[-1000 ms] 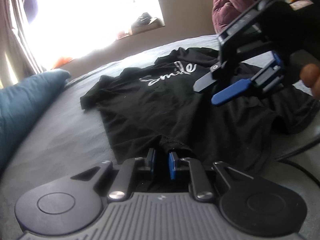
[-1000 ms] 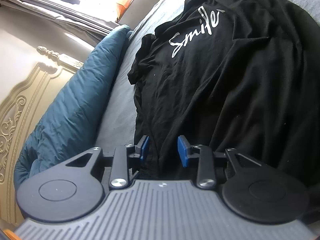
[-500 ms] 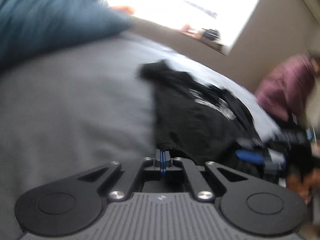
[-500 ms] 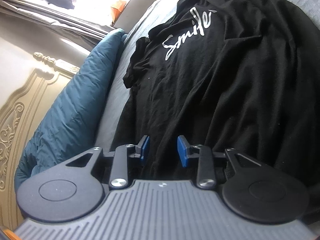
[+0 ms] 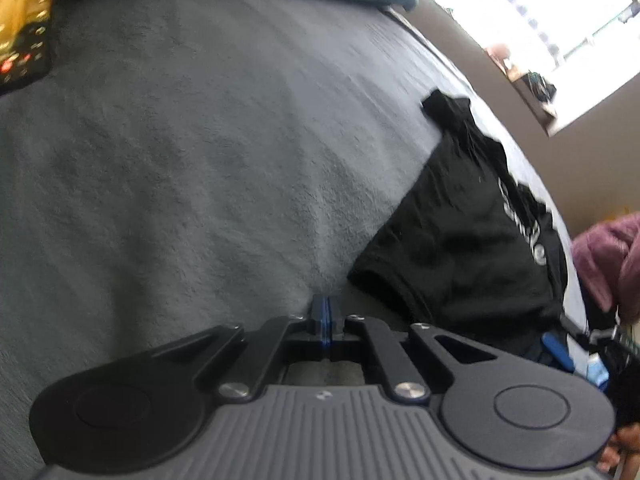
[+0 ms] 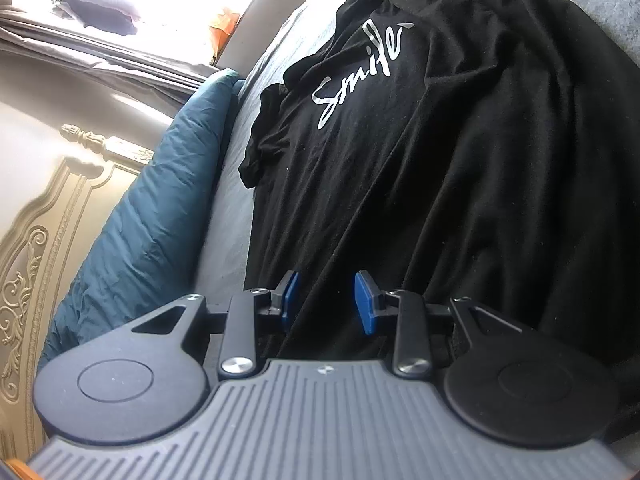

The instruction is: Fold clothes

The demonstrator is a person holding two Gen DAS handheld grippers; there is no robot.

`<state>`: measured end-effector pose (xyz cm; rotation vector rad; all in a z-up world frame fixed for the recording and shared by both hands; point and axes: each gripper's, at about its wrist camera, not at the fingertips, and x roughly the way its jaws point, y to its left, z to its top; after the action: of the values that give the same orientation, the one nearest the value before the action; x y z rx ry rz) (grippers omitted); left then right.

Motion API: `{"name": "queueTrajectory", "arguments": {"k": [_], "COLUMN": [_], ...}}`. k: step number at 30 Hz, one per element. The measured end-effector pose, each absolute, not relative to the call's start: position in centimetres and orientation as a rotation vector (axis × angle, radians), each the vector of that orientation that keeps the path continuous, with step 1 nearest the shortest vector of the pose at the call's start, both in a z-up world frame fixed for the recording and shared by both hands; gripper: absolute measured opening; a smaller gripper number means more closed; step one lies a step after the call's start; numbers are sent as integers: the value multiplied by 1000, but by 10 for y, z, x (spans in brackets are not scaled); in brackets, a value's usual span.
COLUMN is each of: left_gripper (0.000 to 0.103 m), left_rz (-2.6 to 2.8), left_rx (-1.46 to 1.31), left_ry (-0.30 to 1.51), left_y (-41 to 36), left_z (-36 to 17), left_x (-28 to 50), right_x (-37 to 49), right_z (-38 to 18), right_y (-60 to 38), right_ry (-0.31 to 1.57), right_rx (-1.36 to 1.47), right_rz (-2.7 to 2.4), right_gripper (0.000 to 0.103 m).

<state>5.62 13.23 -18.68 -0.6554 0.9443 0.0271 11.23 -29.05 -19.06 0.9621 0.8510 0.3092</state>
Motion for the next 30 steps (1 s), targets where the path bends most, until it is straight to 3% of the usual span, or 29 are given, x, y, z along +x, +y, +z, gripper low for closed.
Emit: {"name": "queueTrajectory", "arguments": {"k": [4,9,12,16,19,23,30], "left_gripper": [4,34,43,37,5,5,5], "left_rz": [6,-90,-142,-142,-154,-123,-78], "left_rx": [-584,-525,-493,-458,-532,-715,-745], "left_ry": [928,832,821,888,918,843,869], "left_y": [139,133,120,114,121,143,147], "left_z": [-175,-158,-156,-172,-182,-181,-203], "left_x": [52,58,77,99,110,105,98], "right_x": [112,113,112,112,112,113,114], "right_z": [-191,-192,-193,-193,-193,-195,-195], "right_y": [-290,-290,-290,-291,-291,-292,-303], "right_ry": [849,852,856,856,858,861,838], "right_rx": [974,986,989,988,987,990,1024], "right_rz": [306,305,306,307,302,292,249], "right_gripper": [30,31,31,32,32,32,32]}}
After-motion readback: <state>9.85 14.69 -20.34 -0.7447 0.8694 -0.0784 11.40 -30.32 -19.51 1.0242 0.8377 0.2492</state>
